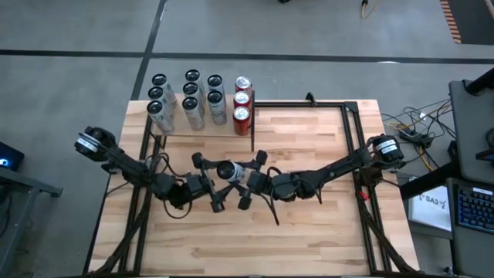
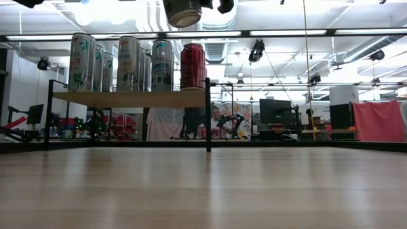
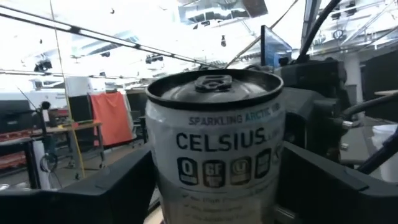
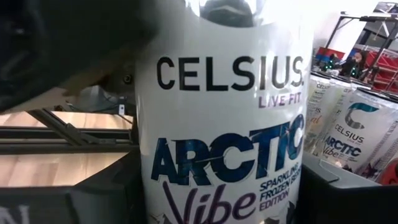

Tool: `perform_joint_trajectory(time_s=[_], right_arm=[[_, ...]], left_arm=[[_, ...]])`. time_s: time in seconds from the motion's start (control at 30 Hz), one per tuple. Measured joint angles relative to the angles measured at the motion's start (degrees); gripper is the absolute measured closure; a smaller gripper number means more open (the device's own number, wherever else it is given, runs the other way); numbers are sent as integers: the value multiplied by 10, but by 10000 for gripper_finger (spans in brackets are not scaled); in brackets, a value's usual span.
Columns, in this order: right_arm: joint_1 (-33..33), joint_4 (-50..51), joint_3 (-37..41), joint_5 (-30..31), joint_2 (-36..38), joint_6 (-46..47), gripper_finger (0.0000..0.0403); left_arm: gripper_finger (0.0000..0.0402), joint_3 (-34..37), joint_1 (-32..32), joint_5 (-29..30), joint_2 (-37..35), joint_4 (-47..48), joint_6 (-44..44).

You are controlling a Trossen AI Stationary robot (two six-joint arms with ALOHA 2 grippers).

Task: Place canned beverage on shelf
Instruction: Put the white blue soda can on the shelf aligned with the other white blue soda can

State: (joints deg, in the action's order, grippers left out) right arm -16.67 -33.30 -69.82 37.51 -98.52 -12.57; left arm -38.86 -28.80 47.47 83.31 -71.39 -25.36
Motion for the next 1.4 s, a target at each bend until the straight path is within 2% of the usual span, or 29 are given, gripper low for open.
perform_joint_trajectory(time_s=[0.2,0.37,0.47,0.57,0.63,0.77,0.9,1.0,1.07,1.17,1.4], right_arm=[[0,0,0,0,0,7,168],[0,0,0,-7,-1,17,168],[-2,1,-2,-8,-1,29,125],[-4,24,-9,3,3,58,64],[-4,72,-22,3,9,74,39],[-5,213,-68,3,13,105,28],[-7,348,-134,0,13,133,26],[-9,396,-170,-10,13,141,25],[-11,394,-184,-37,13,131,25],[-11,335,-191,-89,6,119,24],[-7,233,-190,-109,-32,80,24]], left_arm=[[169,-5,0,9,2,0,-7],[169,-5,-6,22,-7,9,-9],[169,-5,-18,32,-12,17,-40],[169,-3,-38,79,-28,33,-81],[169,-2,-53,109,-40,45,-99],[169,13,-93,160,-76,91,-124],[169,33,-136,194,-125,199,-110],[169,43,-159,202,-154,292,-61],[169,46,-167,201,-171,341,-18],[169,53,-166,199,-181,394,35],[169,63,-163,200,-180,397,48]])
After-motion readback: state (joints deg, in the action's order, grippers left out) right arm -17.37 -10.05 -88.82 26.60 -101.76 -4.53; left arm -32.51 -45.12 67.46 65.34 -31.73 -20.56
